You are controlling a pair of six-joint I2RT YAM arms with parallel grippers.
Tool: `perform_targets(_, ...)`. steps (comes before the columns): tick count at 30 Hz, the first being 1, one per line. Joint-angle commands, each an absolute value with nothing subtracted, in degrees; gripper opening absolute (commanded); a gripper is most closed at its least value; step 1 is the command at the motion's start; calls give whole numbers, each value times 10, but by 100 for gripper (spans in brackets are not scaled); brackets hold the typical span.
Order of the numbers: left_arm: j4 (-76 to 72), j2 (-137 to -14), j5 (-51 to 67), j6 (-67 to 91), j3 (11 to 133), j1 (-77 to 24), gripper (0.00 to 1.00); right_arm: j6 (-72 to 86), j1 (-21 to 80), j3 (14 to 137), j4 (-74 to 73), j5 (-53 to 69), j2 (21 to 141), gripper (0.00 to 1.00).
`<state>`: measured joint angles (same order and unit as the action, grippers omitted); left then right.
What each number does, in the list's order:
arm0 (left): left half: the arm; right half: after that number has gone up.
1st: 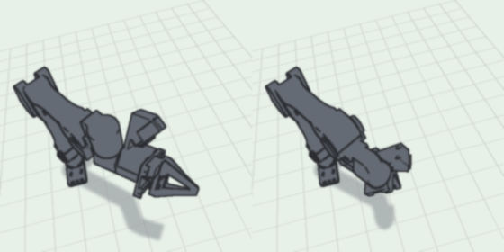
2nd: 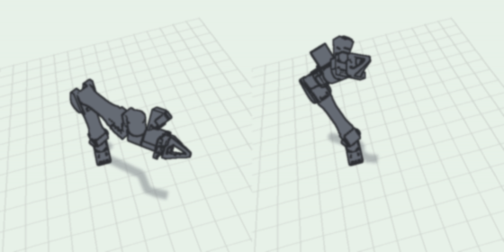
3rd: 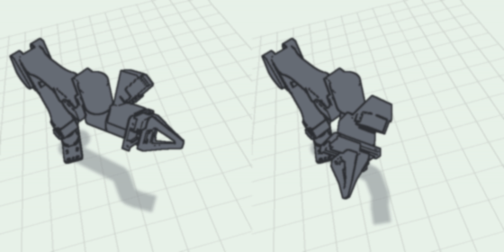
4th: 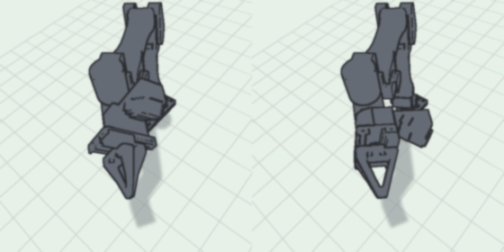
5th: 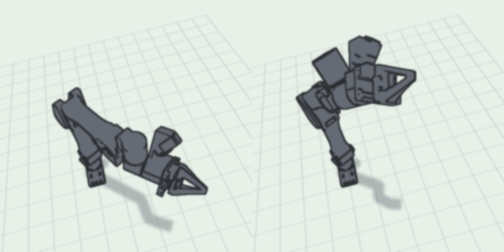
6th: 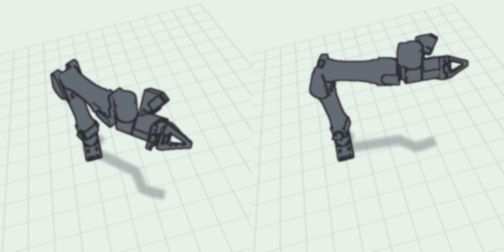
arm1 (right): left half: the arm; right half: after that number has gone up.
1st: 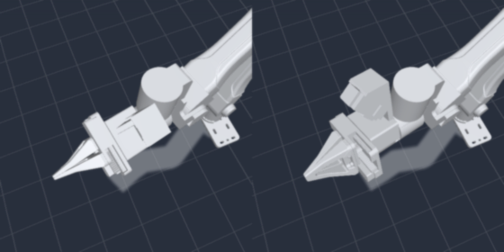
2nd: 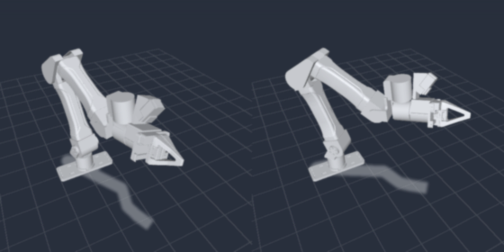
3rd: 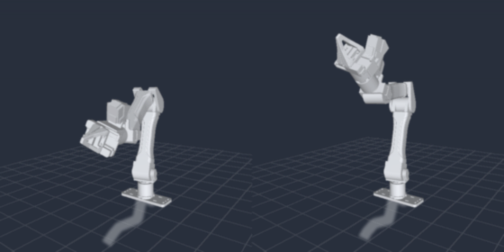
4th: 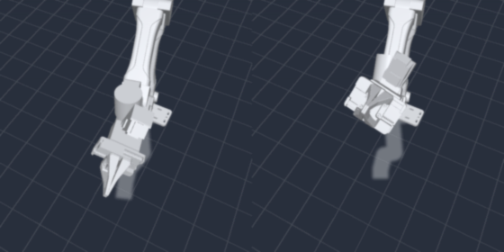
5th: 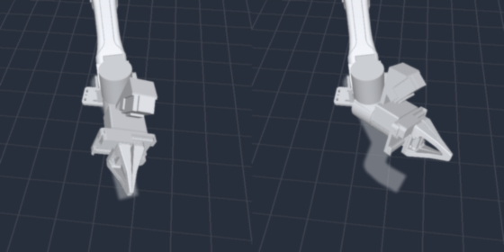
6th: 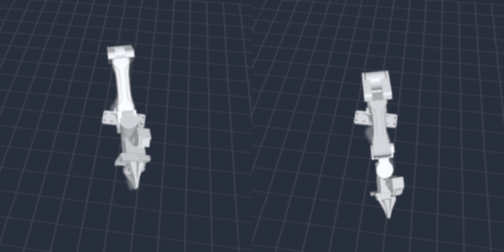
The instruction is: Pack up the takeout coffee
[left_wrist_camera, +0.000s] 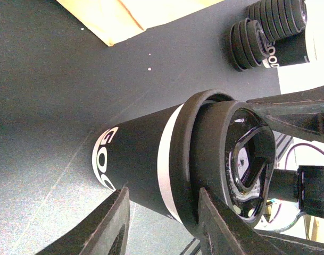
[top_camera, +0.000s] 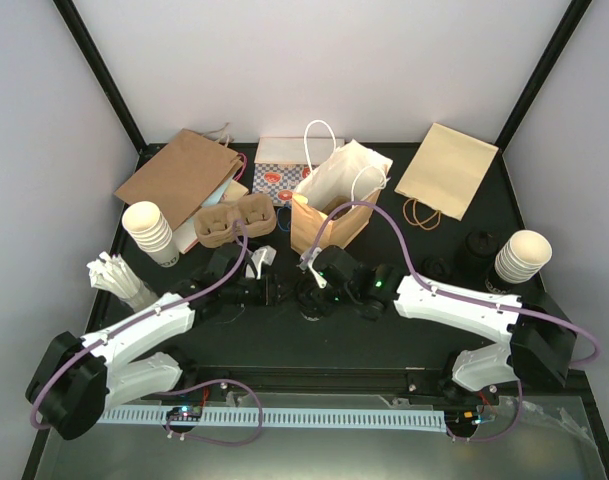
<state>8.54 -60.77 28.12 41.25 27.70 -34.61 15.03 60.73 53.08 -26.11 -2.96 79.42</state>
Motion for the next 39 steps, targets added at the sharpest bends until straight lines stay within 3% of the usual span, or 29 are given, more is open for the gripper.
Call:
perform_targets(1,149,-633,226,416,262,-347,36,161,614,488,-391,24,858,53)
perform_targets(13,122,-608,207,459,214,-378,32,199,634,512,-434,-36,890,52)
perform_targets(24,190,-509,220,428,285,-377,45,220,650,470,-364,8,829,51)
perform_targets(39,13,-471,317,544,171,-397,45,245,650,490,-370,-16,842,51)
